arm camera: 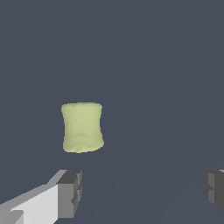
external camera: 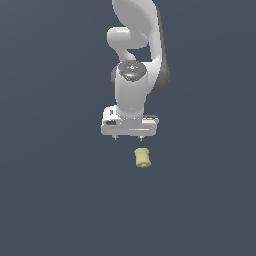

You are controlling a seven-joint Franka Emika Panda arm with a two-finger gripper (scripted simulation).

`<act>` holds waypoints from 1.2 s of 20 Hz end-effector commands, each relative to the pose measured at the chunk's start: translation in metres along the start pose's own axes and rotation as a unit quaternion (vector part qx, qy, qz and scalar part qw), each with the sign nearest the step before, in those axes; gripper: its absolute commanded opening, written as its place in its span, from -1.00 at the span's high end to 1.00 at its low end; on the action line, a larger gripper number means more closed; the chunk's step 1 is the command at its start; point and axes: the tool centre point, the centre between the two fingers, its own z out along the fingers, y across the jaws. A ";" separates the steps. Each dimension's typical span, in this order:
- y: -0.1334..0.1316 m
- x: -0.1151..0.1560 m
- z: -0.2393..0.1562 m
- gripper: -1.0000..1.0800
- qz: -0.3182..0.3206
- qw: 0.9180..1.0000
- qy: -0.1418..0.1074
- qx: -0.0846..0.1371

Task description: Pick up the object and move it to a goal position.

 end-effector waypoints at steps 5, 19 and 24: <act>-0.008 0.004 0.008 -0.92 -0.003 1.000 -0.001 0.001; -0.064 0.021 0.068 -0.92 -0.024 1.000 -0.005 0.014; -0.070 0.022 0.075 -0.92 -0.026 1.000 -0.006 0.016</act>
